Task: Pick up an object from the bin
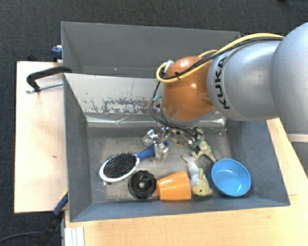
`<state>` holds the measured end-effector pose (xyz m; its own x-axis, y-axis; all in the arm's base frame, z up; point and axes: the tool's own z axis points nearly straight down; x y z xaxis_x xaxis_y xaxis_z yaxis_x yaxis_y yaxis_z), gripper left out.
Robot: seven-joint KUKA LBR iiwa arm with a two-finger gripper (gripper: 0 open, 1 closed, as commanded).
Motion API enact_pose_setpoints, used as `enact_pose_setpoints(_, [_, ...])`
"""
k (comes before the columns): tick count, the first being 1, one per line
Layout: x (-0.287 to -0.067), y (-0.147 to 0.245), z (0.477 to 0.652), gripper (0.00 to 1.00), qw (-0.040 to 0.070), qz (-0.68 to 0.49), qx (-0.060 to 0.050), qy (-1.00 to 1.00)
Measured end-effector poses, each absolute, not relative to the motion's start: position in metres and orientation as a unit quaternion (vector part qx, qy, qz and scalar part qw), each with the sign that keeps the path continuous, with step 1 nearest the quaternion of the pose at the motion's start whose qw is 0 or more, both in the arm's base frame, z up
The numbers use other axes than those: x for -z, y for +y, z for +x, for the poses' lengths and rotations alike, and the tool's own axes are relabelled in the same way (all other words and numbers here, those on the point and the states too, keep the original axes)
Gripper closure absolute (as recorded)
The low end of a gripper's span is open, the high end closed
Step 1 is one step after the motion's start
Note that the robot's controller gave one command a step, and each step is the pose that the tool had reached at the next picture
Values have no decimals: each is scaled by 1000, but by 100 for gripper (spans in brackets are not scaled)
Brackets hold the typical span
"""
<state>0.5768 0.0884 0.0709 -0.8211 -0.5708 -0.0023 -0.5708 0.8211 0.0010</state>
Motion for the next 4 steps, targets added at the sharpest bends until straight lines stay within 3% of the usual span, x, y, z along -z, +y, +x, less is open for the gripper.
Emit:
enact_pose_setpoints(1, [-252, 47, 581, 100, 7, -290, 2, 957])
enact_pose_setpoints(2, [-248, 48, 580, 0, 3, -291, 0, 957])
enact_pose_setpoints(3, [-124, 43, 587, 0, -2, -291, -2, 957])
enact_pose_setpoints(4, [-69, 67, 570, 0, -2, -77, -1, 997])
